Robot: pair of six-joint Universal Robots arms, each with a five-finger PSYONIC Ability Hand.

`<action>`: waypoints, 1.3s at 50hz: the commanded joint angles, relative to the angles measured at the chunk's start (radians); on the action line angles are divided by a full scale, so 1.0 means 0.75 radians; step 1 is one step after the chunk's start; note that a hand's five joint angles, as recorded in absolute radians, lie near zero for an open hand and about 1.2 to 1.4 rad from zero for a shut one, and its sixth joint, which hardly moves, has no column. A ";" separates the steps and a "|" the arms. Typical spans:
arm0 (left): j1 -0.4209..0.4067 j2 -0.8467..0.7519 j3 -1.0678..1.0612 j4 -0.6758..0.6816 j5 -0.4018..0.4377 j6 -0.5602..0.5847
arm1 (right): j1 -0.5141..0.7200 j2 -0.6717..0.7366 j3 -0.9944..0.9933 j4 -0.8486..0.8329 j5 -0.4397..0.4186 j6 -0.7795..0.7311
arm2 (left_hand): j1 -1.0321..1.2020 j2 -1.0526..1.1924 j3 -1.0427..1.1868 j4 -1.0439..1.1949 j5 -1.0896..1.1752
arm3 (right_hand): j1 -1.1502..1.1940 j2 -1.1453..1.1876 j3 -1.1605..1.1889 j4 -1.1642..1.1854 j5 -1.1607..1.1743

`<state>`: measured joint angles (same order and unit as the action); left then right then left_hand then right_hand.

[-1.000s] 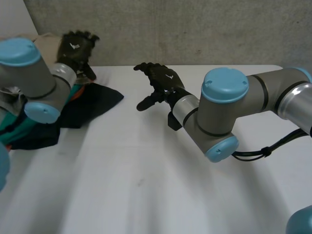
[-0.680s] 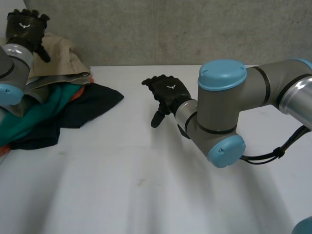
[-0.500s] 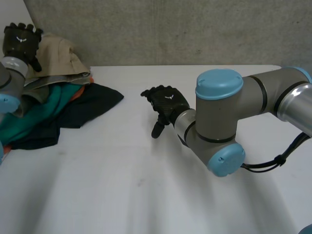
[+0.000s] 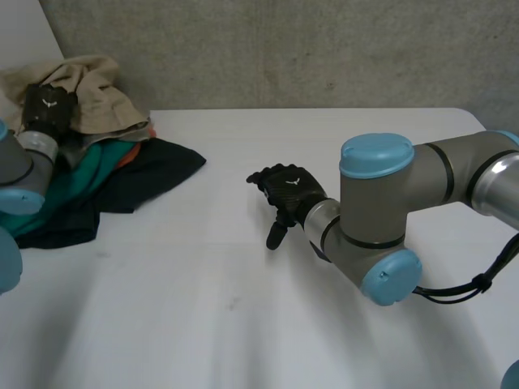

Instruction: Fold the laundry.

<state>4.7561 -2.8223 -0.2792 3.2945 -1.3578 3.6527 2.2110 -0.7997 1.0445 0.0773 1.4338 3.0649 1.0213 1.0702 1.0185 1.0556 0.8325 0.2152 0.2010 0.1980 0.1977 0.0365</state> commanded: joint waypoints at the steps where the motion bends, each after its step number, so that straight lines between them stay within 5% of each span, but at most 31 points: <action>1: -0.070 0.332 -0.218 0.129 -0.151 -0.053 | -0.044 -0.077 0.070 -0.023 -0.022 0.004 | 0.500 0.435 0.504 0.454 0.519 | -0.054 -0.035 -0.031 -0.031 -0.049; 7: -0.187 0.684 -0.515 0.242 -0.094 -0.180 | -0.087 -0.159 0.133 -0.054 -0.032 0.010 | 0.500 0.435 0.504 0.454 0.519 | -0.054 -0.035 -0.031 -0.031 -0.049; 15: -0.522 1.044 -0.899 0.240 -0.069 -0.393 | -0.227 -0.312 0.229 -0.107 -0.032 0.037 | 0.500 0.435 0.504 0.454 0.519 | -0.054 -0.035 -0.031 -0.031 -0.049; 26: -1.003 0.929 -1.178 0.173 -0.081 -0.428 | -0.395 -0.380 0.329 -0.140 -0.018 0.029 | 0.500 0.435 0.504 0.454 0.519 | -0.054 -0.035 -0.031 -0.031 -0.049; 30: -1.122 0.806 -1.192 0.066 -0.084 -0.371 | -0.442 -0.363 0.364 -0.156 0.023 -0.002 | -0.144 -0.209 -0.140 -0.190 -0.125 | -0.054 -0.035 -0.031 -0.031 -0.049; 31: -1.154 0.799 -1.192 0.016 -0.082 -0.348 | -0.459 -0.353 0.370 -0.168 0.056 -0.026 | -0.630 -0.695 -0.626 -0.676 -0.611 | -0.054 -0.035 -0.031 -0.031 -0.049; 33: -1.175 0.810 -1.198 -0.028 -0.094 -0.322 | -0.471 -0.343 0.368 -0.169 0.095 -0.055 | -1.129 -1.194 -1.125 -1.175 -1.110 | -0.054 -0.035 -0.031 -0.031 -0.049; 39: -1.130 0.961 -1.225 -0.069 -0.153 -0.287 | -0.516 -0.347 0.362 -0.136 0.205 -0.145 | -1.129 -1.194 -1.125 -1.175 -1.110 | -0.054 -0.035 -0.031 -0.031 -0.049; 48: -0.942 1.104 -1.297 -0.030 -0.133 -0.356 | -0.524 -0.427 0.360 -0.044 0.119 -0.280 | -1.129 -1.194 -1.125 -1.175 -1.110 | -0.054 -0.035 -0.031 -0.031 -0.049; 58: -0.760 0.988 -1.246 -0.075 0.037 -0.477 | -0.545 -0.631 0.360 0.181 0.089 -0.850 | -1.129 -1.194 -1.125 -1.175 -1.110 | -0.054 -0.035 -0.031 -0.031 -0.049; 65: -0.707 0.902 -1.184 -0.124 0.086 -0.538 | -0.577 -0.646 0.348 0.253 0.091 -0.876 | -1.129 -1.194 -1.125 -1.175 -1.110 | -0.054 -0.035 -0.031 -0.031 -0.049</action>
<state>4.1966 -2.0864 -1.2104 3.2338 -1.3266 3.2879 1.7976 -1.2805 1.3112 0.2220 1.5017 2.4161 0.1958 0.1977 0.2042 0.1981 0.0411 0.2152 0.2010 0.1980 0.1977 0.0365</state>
